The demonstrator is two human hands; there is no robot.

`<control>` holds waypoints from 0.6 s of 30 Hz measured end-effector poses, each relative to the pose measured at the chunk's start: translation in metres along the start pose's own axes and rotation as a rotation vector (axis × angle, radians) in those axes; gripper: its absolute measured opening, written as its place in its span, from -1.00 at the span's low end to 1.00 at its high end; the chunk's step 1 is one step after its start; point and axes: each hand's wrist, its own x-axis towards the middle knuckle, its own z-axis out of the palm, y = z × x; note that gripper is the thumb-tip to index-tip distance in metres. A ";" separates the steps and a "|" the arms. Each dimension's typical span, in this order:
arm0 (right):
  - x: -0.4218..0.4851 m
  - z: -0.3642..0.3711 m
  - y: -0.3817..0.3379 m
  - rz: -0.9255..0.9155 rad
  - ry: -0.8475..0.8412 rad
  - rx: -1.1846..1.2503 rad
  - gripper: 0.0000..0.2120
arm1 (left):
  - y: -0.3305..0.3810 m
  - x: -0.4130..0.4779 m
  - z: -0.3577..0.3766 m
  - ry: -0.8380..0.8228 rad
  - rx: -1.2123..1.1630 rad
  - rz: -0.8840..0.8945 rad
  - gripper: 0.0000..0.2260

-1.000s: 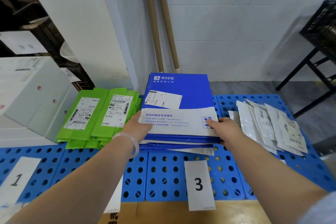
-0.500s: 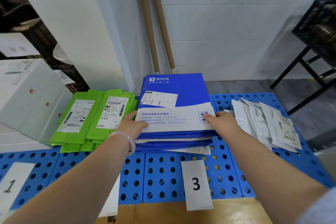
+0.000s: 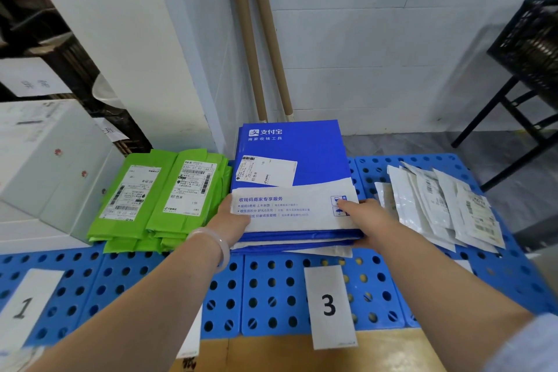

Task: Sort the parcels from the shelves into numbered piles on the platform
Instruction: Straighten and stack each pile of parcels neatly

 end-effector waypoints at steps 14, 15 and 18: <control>0.000 -0.002 -0.001 -0.015 -0.041 0.157 -0.86 | 0.011 0.003 0.002 0.020 -0.327 -0.057 -0.45; 0.001 -0.003 -0.003 -0.019 -0.040 0.167 -0.87 | 0.014 0.003 0.001 0.016 -0.359 -0.042 -0.49; 0.001 -0.007 -0.008 -0.043 -0.054 0.201 -0.86 | 0.022 0.002 0.000 0.016 -0.392 0.032 -0.64</control>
